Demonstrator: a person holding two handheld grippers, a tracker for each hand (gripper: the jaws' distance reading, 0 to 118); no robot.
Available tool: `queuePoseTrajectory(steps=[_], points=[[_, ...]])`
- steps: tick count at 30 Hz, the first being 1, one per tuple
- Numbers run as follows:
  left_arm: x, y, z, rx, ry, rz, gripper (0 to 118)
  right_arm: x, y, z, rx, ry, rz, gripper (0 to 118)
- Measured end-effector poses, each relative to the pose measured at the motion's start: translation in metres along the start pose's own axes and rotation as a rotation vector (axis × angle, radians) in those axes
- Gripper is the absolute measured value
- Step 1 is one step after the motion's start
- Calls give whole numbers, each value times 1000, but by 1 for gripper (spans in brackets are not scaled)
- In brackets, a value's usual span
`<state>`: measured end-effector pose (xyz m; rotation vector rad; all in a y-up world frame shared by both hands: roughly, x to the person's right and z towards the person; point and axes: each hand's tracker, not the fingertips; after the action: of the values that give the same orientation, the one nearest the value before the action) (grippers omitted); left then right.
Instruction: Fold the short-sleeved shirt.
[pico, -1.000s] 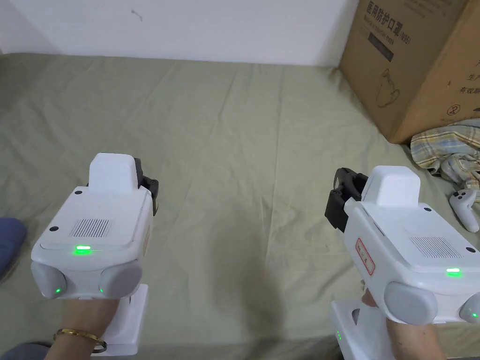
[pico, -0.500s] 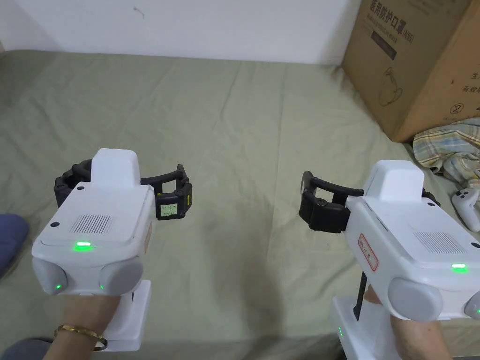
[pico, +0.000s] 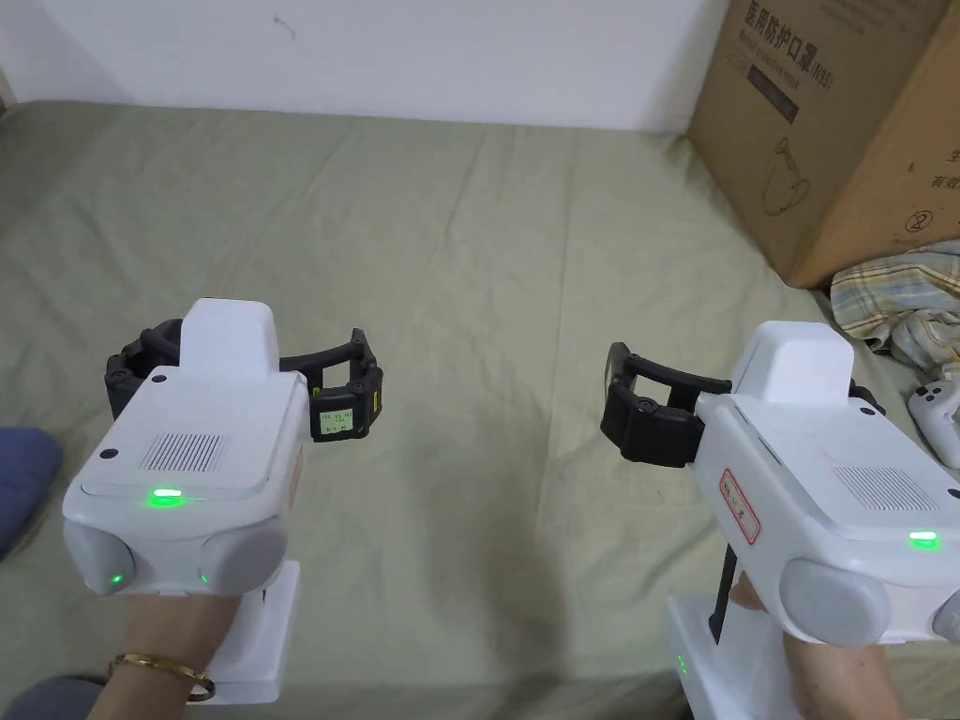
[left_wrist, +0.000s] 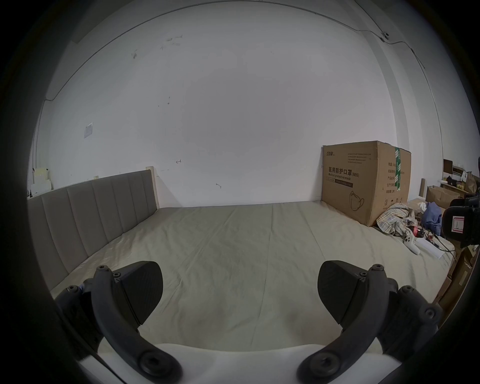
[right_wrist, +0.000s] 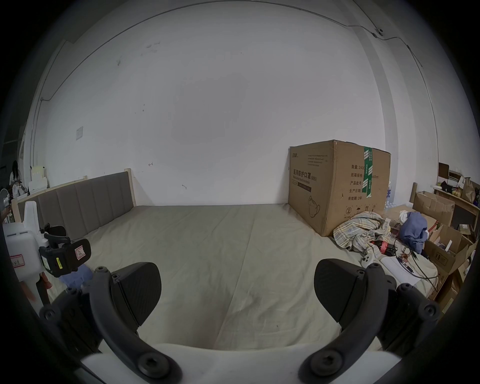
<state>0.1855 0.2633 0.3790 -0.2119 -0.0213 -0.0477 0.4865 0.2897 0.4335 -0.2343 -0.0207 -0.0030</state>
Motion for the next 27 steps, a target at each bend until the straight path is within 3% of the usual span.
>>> queuePoseTrajectory(steps=[27], points=[[5,-3,1,-7,-1,-16,118,0,0,2,10,6,-10,117]])
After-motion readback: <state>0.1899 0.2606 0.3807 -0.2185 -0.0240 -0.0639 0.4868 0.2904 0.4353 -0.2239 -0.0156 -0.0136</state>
